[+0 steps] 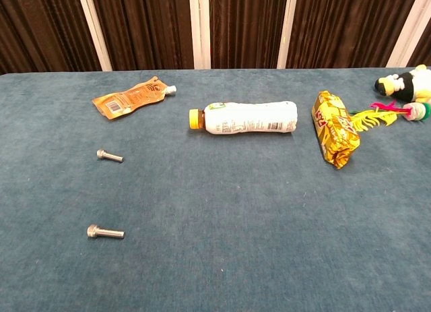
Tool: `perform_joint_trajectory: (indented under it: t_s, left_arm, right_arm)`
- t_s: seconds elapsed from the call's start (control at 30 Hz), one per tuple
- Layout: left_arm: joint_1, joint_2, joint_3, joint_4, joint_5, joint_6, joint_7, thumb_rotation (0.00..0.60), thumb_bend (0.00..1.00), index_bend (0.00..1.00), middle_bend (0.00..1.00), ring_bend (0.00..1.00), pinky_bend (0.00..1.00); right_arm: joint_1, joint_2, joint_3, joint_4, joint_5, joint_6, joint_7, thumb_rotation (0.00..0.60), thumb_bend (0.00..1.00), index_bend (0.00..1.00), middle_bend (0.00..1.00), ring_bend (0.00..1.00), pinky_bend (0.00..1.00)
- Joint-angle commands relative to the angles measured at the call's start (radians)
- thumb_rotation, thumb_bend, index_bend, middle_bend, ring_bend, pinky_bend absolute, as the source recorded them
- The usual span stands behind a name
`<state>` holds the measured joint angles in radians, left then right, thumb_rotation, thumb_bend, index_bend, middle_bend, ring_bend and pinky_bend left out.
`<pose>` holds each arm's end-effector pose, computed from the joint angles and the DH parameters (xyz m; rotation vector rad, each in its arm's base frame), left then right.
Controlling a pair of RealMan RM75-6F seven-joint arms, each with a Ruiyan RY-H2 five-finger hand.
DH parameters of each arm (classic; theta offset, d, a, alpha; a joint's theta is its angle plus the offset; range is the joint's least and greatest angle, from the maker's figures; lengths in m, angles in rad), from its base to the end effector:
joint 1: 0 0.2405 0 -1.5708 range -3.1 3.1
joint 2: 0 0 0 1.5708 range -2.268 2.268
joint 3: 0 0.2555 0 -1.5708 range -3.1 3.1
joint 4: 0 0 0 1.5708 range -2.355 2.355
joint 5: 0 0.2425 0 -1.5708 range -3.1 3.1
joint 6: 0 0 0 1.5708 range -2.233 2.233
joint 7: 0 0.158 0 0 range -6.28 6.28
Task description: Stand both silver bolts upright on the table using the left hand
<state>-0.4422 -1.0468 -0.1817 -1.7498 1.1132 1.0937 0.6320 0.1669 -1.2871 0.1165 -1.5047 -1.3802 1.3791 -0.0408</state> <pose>-0.2585 0.3236 0.1171 -1.6490 -0.6266 -0.4875 -0.3255 -0.2401 0.0847 1.3389 -0.9686 0.9043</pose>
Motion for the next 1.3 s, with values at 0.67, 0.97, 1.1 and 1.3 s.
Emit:
perform_joint_trajectory:
  t_s: [0.67, 0.97, 1.1, 1.3]
  left_arm:
    - [-0.370, -0.423, -0.024, 0.365, -0.224, -0.291, 0.046, 0.600, 0.32, 0.32, 0.02, 0.00, 0.00]
    - [-0.358, -0.507, -0.004, 0.452, -0.093, -0.267, -0.119, 0.600, 0.34, 0.36, 0.03, 0.00, 0.00]
    - [-0.361, -0.525, 0.005, 0.465, -0.067, -0.265, -0.149, 0.600, 0.34, 0.36, 0.03, 0.00, 0.00]
    - [-0.360, -0.548, 0.021, 0.486, -0.056, -0.267, -0.170, 0.600, 0.36, 0.40, 0.03, 0.00, 0.00]
  right_arm:
    - [-0.009, -0.004, 0.016, -0.010, 0.047, 0.006, -0.059, 0.600, 0.07, 0.14, 0.07, 0.02, 0.00]
    - [-0.010, -0.009, 0.018, -0.010, 0.047, 0.012, -0.056, 0.600, 0.07, 0.14, 0.07, 0.02, 0.00]
    - [-0.011, -0.008, 0.020, -0.012, 0.052, 0.009, -0.055, 0.600, 0.07, 0.14, 0.07, 0.02, 0.00]
    - [-0.012, -0.007, 0.025, -0.010, 0.059, 0.011, -0.050, 0.600, 0.07, 0.14, 0.07, 0.02, 0.00]
